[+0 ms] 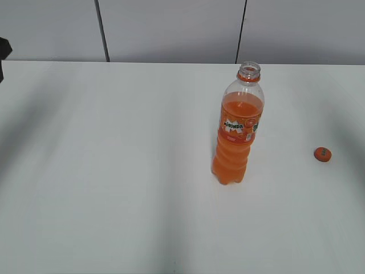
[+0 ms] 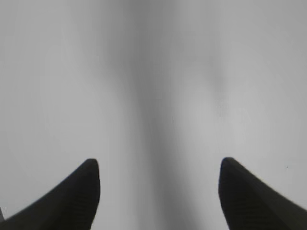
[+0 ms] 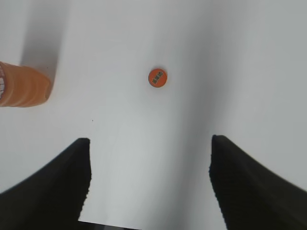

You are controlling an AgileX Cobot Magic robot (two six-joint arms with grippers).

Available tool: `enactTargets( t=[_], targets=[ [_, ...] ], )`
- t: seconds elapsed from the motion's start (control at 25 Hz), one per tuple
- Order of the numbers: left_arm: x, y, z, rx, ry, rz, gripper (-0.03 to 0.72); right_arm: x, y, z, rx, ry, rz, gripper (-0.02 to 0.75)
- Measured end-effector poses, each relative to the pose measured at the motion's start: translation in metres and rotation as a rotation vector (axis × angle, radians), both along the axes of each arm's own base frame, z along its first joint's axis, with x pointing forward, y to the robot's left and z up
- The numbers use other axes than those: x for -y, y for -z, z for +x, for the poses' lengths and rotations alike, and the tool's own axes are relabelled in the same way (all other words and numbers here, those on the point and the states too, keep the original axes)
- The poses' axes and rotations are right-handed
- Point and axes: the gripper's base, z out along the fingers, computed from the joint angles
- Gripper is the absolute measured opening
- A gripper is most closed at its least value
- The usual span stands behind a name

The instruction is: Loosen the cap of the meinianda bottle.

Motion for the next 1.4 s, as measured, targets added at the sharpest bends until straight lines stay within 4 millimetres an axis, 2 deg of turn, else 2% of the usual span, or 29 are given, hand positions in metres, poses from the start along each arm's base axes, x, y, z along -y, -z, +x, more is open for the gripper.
enactTargets(
  t=[0.32, 0.48, 0.64, 0.92, 1.16, 1.24, 1.4],
  targets=[
    [0.007, -0.047, -0.033, 0.133, -0.005, -0.131, 0.473, 0.002, -0.023, -0.024, 0.078, 0.016, -0.023, 0.577],
    [0.007, -0.058, -0.057, 0.166, -0.004, -0.158, 0.473, 0.001, -0.029, -0.047, 0.113, 0.019, -0.024, 0.577],
    [0.005, -0.055, -0.086, 0.161, -0.004, -0.158, 0.473, 0.000, -0.027, -0.071, 0.126, 0.019, -0.024, 0.577],
    [0.000, -0.046, -0.140, 0.188, -0.002, -0.166, 0.473, 0.000, -0.004, -0.110, 0.137, 0.023, -0.033, 0.577],
    [-0.001, -0.037, -0.180, 0.258, 0.004, -0.197, 0.471, -0.001, 0.023, -0.143, 0.110, 0.023, -0.033, 0.577],
    [-0.002, -0.032, -0.193, 0.269, 0.005, -0.205, 0.471, -0.002, 0.030, -0.160, 0.131, 0.023, -0.033, 0.577],
    [-0.004, -0.025, -0.228, 0.339, 0.011, -0.218, 0.470, -0.003, 0.051, -0.182, 0.131, 0.025, -0.031, 0.577]
  ],
)
